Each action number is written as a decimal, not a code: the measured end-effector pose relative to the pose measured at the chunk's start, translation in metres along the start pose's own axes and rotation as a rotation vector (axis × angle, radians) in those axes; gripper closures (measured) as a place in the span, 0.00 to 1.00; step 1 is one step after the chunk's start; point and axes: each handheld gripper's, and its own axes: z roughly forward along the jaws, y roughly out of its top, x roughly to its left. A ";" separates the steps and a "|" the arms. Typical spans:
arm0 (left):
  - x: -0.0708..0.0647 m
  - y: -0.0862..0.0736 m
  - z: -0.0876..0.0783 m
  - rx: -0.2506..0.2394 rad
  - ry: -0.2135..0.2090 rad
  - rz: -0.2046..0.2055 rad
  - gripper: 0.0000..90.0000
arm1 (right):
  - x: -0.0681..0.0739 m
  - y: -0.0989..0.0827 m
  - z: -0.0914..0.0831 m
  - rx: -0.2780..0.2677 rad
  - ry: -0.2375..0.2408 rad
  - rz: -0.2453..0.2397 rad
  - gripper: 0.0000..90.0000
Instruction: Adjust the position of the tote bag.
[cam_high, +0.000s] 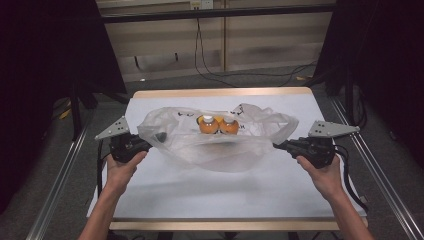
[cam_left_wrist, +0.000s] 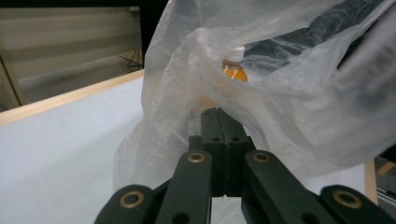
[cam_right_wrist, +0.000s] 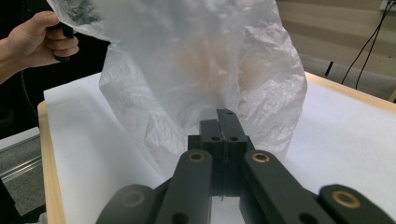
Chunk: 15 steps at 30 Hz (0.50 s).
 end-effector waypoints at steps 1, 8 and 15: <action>0.000 -0.002 0.000 -0.004 -0.006 -0.009 1.00 | -0.001 -0.001 0.001 0.006 0.000 -0.001 1.00; 0.004 -0.012 0.003 0.039 -0.012 -0.007 1.00 | -0.003 -0.010 0.010 0.048 -0.007 0.004 1.00; 0.004 -0.018 0.003 0.050 -0.017 -0.017 1.00 | -0.006 -0.021 0.017 0.087 -0.005 0.022 1.00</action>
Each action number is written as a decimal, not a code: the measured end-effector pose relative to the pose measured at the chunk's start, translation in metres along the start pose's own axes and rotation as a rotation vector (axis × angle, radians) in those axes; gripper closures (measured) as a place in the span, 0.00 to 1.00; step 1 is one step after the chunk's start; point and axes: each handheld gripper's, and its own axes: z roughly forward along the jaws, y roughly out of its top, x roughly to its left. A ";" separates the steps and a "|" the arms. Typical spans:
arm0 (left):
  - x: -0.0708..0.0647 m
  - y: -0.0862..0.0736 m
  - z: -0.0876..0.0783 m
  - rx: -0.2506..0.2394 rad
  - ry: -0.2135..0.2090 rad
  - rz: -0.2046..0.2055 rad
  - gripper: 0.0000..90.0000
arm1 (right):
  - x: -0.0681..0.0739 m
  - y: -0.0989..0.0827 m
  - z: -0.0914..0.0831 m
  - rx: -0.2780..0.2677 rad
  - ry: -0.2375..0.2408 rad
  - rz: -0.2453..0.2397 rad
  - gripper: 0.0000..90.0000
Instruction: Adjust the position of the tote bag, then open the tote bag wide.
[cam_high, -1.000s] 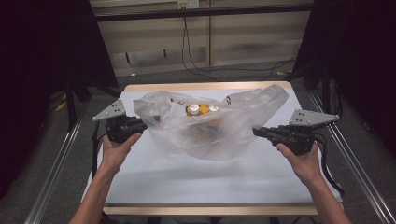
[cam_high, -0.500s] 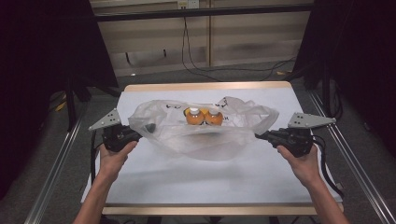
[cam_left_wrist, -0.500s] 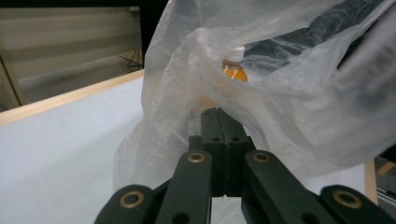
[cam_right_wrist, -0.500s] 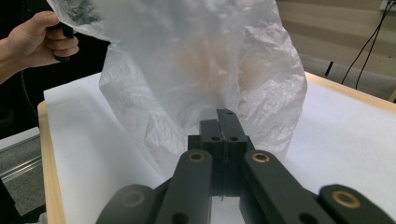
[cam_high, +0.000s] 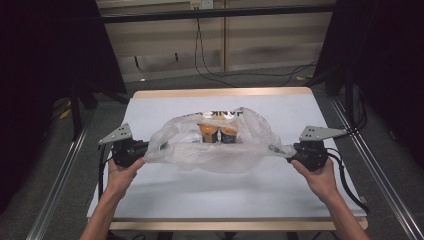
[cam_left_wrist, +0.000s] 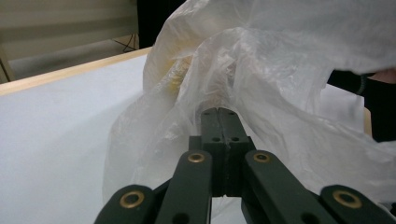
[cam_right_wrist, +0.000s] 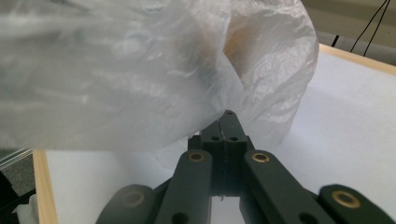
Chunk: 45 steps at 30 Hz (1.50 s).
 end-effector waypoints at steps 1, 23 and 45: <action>0.000 -0.001 0.000 -0.003 0.001 -0.002 1.00 | -0.001 -0.001 0.000 0.003 0.000 0.002 1.00; -0.016 0.020 -0.031 -0.120 0.030 0.029 0.55 | 0.009 0.007 -0.031 -0.117 0.020 0.007 0.47; -0.080 0.042 -0.024 -0.102 -0.043 0.178 0.26 | 0.040 0.037 -0.032 -0.148 0.017 -0.073 0.32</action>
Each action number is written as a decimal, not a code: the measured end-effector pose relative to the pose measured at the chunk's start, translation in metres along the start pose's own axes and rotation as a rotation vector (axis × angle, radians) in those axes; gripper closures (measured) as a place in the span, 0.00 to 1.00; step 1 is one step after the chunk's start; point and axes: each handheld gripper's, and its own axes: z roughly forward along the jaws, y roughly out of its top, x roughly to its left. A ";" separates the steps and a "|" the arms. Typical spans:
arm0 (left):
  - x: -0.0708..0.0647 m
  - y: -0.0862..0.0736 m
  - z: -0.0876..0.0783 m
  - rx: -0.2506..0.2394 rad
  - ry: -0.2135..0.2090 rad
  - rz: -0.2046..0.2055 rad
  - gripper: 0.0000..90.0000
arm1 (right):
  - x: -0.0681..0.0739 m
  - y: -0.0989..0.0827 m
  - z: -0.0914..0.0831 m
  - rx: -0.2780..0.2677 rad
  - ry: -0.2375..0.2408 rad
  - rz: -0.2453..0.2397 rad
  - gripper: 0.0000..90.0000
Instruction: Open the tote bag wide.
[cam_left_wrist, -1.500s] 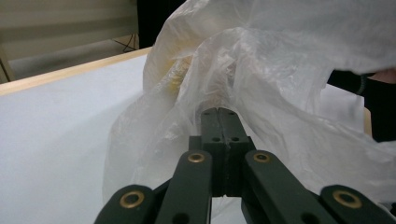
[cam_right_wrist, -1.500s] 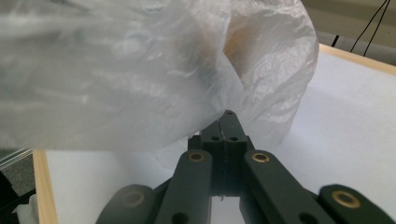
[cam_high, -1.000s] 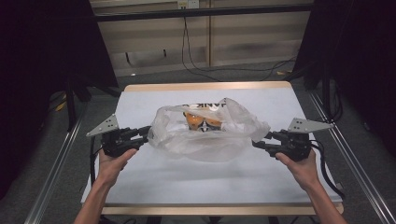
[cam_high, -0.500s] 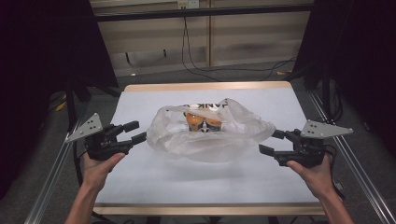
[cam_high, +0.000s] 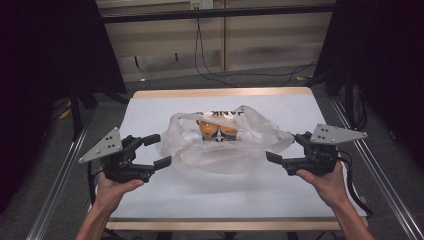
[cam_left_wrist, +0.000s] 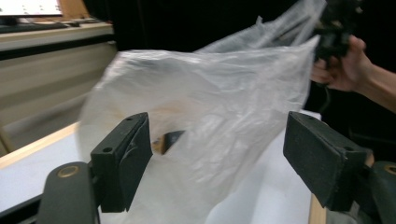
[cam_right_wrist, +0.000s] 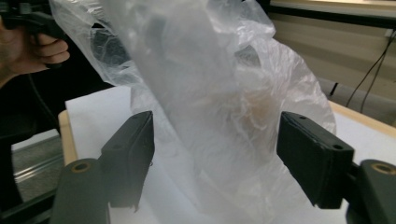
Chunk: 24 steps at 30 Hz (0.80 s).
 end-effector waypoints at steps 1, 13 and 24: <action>-0.002 0.000 0.005 0.015 -0.004 0.010 0.24 | -0.001 0.001 0.002 0.003 -0.002 0.002 0.35; -0.003 0.007 0.051 0.066 -0.032 0.044 0.22 | -0.027 0.010 0.024 -0.050 0.043 0.045 0.99; -0.008 0.010 0.063 0.087 -0.036 0.097 0.23 | -0.046 0.021 0.044 -0.060 0.036 0.085 1.00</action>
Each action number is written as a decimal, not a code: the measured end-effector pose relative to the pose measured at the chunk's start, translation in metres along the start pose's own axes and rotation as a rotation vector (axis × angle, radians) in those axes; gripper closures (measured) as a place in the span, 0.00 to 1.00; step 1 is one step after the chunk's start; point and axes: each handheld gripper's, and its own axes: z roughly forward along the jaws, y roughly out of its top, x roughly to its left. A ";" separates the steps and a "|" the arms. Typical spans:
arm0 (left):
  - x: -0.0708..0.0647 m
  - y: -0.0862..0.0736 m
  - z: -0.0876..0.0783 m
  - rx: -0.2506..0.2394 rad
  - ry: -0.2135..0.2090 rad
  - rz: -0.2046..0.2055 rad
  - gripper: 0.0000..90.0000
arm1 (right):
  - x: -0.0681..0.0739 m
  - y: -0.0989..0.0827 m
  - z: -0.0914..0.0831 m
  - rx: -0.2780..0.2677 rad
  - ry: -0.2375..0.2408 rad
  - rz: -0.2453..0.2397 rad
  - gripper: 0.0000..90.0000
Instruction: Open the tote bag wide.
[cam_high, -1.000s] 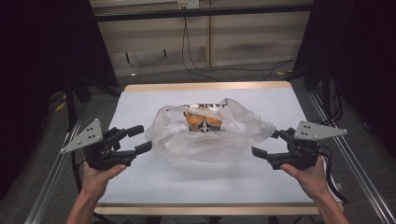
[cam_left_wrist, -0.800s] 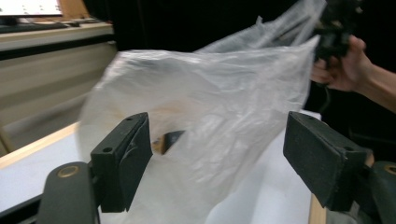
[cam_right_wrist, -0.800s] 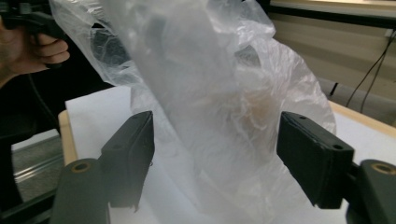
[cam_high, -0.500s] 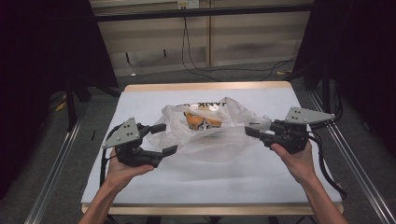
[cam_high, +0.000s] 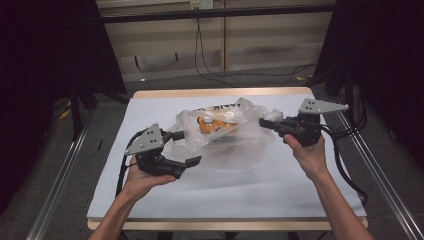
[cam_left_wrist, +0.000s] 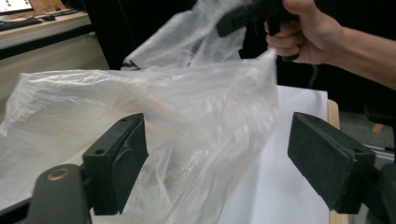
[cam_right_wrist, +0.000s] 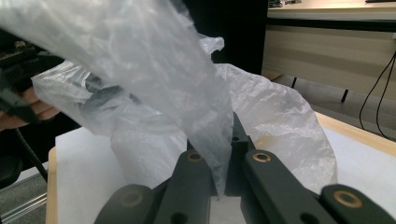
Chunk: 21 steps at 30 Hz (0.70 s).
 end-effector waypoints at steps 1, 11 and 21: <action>0.004 -0.002 0.002 0.015 0.018 -0.003 0.24 | -0.001 0.001 0.002 0.002 0.001 0.000 1.00; 0.056 -0.024 0.003 0.018 0.049 -0.124 0.98 | -0.015 0.002 0.016 0.034 -0.006 0.004 1.00; 0.088 -0.036 0.014 0.045 0.097 -0.205 1.00 | -0.038 -0.001 0.030 0.061 -0.050 0.025 1.00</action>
